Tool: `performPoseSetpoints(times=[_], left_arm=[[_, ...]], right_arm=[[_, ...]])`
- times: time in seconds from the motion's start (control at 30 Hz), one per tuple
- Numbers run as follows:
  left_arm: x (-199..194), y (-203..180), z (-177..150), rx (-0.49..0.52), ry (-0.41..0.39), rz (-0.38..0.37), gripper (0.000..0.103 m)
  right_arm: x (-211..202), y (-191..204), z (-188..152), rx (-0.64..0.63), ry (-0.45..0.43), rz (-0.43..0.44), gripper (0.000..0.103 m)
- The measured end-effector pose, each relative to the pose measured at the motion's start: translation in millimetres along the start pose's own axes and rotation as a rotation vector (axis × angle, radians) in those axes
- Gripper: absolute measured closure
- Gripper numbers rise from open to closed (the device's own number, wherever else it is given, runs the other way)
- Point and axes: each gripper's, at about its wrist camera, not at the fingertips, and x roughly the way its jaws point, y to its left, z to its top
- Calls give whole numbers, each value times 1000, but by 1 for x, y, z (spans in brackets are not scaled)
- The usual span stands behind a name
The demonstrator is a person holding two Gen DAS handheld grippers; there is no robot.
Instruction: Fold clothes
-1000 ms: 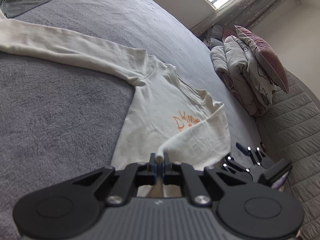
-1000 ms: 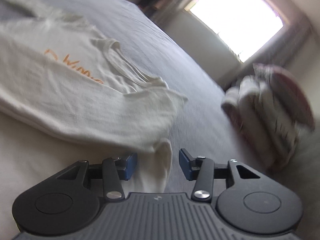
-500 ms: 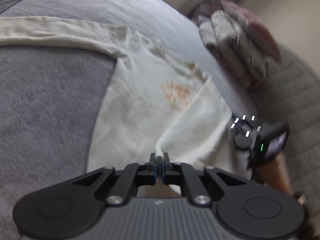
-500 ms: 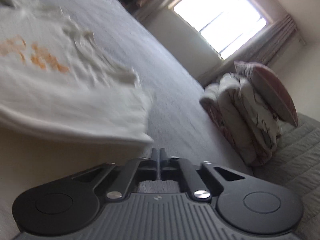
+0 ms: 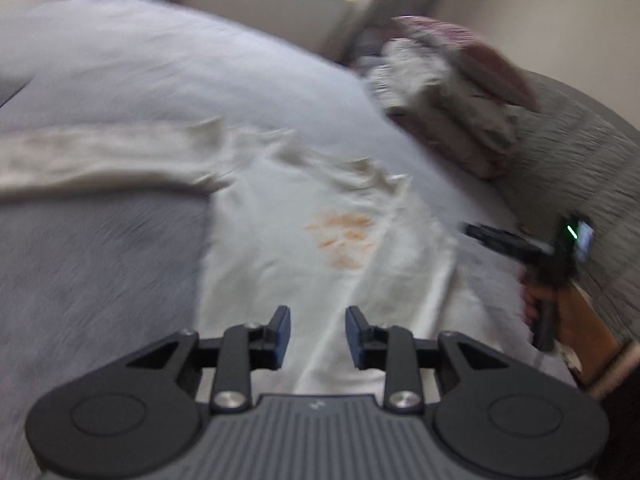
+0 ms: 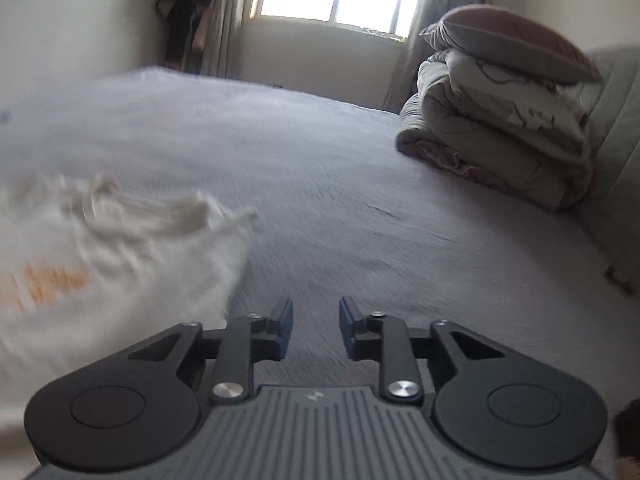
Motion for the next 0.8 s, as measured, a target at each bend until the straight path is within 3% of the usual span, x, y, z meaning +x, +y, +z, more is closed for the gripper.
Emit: performPoseSetpoints(times=[0.1, 0.2, 0.4, 0.57, 0.67, 0.8], left_arm=[[16, -13, 0, 98, 27, -95, 69], [37, -23, -6, 168, 68, -166, 69], [63, -22, -14, 188, 123, -201, 69], [67, -19, -12, 182, 124, -216, 69], [68, -19, -12, 188, 116, -221, 69], [71, -21, -12, 203, 110, -228, 69]], right_arm=[[19, -2, 17, 146, 7, 109, 68], [40, -3, 29, 248, 24, 162, 67], [83, -6, 27, 395, 83, 186, 66], [107, -9, 13, 543, 93, 246, 67], [109, -7, 10, 558, 72, 267, 96], [108, -5, 9, 513, 33, 221, 98]])
